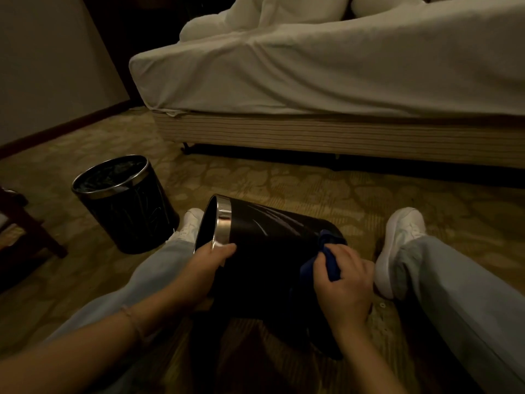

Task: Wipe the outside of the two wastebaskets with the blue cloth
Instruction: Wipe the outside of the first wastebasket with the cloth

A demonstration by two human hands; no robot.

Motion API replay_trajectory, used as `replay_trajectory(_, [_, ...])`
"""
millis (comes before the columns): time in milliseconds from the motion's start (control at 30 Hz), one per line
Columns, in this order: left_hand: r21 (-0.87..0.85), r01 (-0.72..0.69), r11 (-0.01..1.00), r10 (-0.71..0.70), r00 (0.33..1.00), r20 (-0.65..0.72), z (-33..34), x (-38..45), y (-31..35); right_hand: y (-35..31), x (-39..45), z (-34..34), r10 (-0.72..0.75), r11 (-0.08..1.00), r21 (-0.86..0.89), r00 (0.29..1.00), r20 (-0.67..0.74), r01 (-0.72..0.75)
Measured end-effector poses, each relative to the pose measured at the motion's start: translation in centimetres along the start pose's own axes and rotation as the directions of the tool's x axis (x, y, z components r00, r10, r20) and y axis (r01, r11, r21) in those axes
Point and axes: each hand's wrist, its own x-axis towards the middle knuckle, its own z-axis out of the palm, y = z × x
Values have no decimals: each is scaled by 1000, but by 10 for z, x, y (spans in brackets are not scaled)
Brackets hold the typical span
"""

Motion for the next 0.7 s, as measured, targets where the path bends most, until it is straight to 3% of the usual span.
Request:
replay_trajectory(33, [-48,57,997,-58,998,-32,-1,5,7,0,-2,0,0,1000,-3,1000,5,0])
replay_trajectory(167, [-116,59,991,-85,968,-235,-12,34,29,-2,-9,3,-23,999,-25,999,43,24])
replay_trajectory(333, [-213,306,928,-345,921,-181,-33,42,32,-4,-17,9,-75,995,-55,992,104,81])
replay_trajectory(533, [-299,333,894,-379,919,-110,-39,38,39,-14,-22,9,-109,993,-43,992,62,112])
replay_trajectory(700, [-291,243,925,-332,891,-311,-24,35,33,-29,-22,10,-63,998,14,995,74,62])
